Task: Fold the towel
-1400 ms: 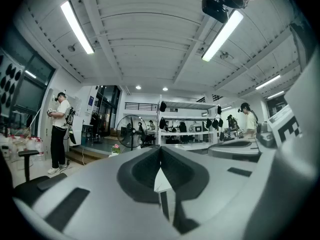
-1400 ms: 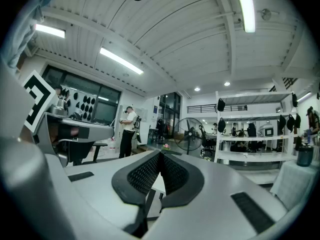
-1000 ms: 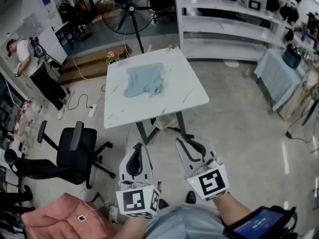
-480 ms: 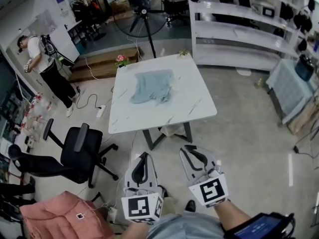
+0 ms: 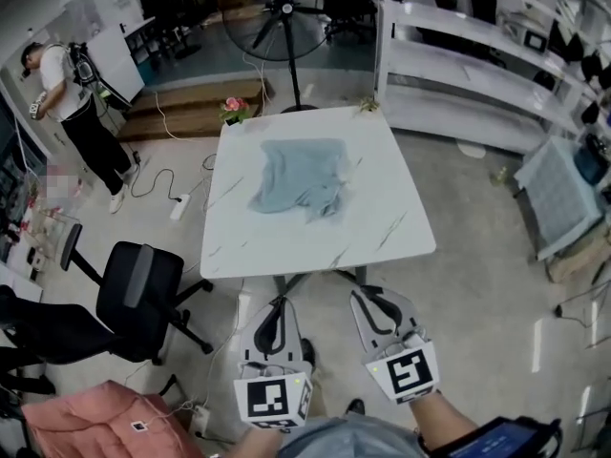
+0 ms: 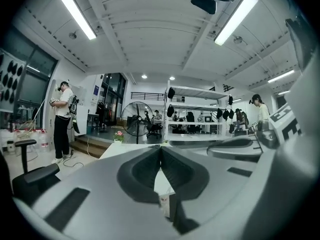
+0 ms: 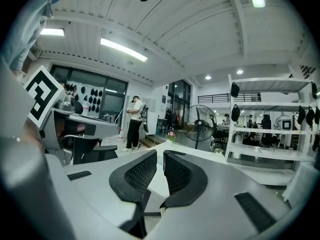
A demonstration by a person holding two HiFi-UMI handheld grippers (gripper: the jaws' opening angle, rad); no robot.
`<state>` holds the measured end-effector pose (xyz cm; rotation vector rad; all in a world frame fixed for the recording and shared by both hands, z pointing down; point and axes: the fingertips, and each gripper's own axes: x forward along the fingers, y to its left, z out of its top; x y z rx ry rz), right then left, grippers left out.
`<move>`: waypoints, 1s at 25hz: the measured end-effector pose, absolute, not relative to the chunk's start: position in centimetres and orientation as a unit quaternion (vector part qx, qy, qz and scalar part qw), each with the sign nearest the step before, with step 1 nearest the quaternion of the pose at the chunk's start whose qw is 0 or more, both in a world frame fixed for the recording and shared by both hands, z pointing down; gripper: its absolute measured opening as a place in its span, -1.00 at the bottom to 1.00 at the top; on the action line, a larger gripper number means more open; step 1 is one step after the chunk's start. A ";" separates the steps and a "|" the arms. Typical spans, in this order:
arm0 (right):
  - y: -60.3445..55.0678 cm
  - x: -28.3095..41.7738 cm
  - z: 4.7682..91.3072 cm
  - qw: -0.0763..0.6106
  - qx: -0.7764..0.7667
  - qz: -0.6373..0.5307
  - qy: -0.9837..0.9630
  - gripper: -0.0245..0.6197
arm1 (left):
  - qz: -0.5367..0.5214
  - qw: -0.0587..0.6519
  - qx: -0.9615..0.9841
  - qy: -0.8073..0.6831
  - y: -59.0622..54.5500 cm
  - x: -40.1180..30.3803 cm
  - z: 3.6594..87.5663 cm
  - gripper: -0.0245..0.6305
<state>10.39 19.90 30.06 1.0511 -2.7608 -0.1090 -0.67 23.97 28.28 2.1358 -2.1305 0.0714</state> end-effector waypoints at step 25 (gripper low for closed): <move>2.0 -4.7 22.9 0.068 0.402 -0.137 -0.903 -0.75 | -0.034 -0.011 0.732 -0.680 5.6 -17.5 21.7 -0.90</move>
